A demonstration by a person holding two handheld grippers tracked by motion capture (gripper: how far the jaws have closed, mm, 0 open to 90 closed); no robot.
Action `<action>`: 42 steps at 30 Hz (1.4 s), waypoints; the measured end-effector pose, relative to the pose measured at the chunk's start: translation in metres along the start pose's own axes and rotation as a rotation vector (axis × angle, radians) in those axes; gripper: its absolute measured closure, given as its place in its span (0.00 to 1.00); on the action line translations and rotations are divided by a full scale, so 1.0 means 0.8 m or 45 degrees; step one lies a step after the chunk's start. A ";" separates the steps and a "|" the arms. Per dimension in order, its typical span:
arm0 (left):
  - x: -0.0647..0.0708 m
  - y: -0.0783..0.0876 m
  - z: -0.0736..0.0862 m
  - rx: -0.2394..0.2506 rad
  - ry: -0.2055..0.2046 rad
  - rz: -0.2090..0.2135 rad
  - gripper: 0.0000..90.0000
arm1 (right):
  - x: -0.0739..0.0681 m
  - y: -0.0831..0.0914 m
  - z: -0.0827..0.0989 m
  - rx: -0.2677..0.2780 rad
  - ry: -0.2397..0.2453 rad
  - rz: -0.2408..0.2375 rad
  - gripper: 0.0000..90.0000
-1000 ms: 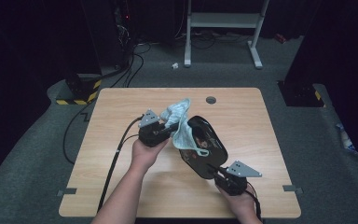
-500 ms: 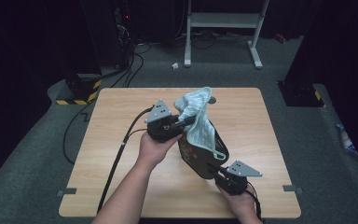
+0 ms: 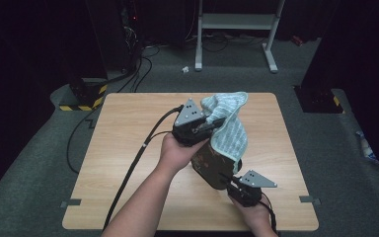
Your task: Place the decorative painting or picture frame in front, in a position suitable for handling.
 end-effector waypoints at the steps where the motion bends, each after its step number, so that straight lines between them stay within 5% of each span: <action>1: -0.002 0.000 0.000 -0.002 0.002 -0.006 0.86 | 0.000 0.000 0.000 0.000 0.002 0.001 0.88; 17: -0.055 -0.006 0.042 -0.089 0.141 -0.098 0.87 | 0.000 0.000 0.001 0.003 0.008 0.006 0.88; 33: -0.093 -0.010 0.147 -0.245 0.284 -0.113 0.87 | 0.001 0.000 0.001 0.009 0.006 0.010 0.88; 42: -0.097 -0.010 0.201 -0.349 0.350 -0.114 0.88 | 0.001 0.001 0.002 0.011 0.001 0.010 0.88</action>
Point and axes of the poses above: each handheld gripper's, and its own axes: y roughly backward along the jaws, z roughly out of its underside, x roughly to its right, the point moved 4 cm from there along -y, roughly forward along the jaws, and after that the axes turned 7 degrees about -y, right-handed, at the moved point
